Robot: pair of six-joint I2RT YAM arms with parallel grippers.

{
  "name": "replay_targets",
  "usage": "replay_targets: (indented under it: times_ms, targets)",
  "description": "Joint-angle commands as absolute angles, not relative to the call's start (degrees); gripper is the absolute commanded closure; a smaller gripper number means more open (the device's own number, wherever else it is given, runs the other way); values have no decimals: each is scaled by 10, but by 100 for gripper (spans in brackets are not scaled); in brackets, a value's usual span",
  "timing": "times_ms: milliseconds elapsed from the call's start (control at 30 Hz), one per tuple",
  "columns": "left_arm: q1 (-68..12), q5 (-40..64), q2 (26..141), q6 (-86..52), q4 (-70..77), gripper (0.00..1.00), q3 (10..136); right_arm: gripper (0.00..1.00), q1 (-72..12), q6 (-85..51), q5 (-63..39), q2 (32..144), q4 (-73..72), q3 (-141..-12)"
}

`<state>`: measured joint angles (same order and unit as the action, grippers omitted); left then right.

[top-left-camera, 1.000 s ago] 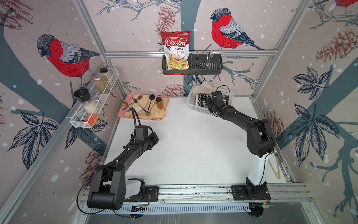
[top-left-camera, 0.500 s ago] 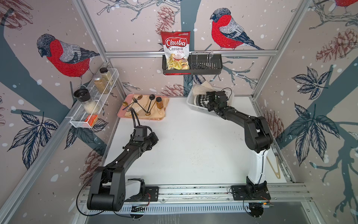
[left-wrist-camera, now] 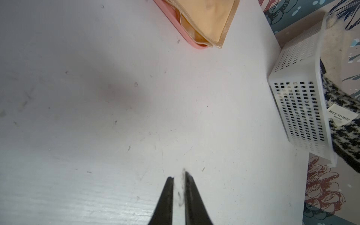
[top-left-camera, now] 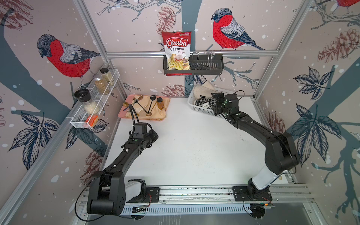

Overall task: Roll up the scarf and place it into the basket
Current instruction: Place the scarf in the basket, then reset both arms

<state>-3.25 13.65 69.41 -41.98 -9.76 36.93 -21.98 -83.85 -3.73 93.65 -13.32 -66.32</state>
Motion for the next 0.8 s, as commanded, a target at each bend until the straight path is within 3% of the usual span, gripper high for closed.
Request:
replay_targets:
  times_ms: [0, 100, 233, 300, 533, 667, 767]
  targets:
    - [-31, 108, 692, -415, -123, 75, 392, 0, -207, -810, -54, 898, -151, -614]
    - [-28, 61, 683, -426, -141, 61, 408, 0, -195, -749, -88, 864, -167, -593]
    - [-28, -27, 649, -422, -125, 18, 402, 0, -202, -620, -135, 839, -115, -608]
    - [-28, -80, 628, -408, -111, 3, 394, 0, -216, -558, -104, 821, -65, -605]
    - [-28, -278, 578, -315, -68, 1, 356, 0, -230, -464, -68, 723, -60, -486]
    - [-28, -300, 545, -310, -5, 2, 310, 0, -224, -414, -123, 703, -114, -466]
    - [-29, -287, 518, -329, 24, 2, 281, 0, -213, -381, -156, 758, -134, -523]
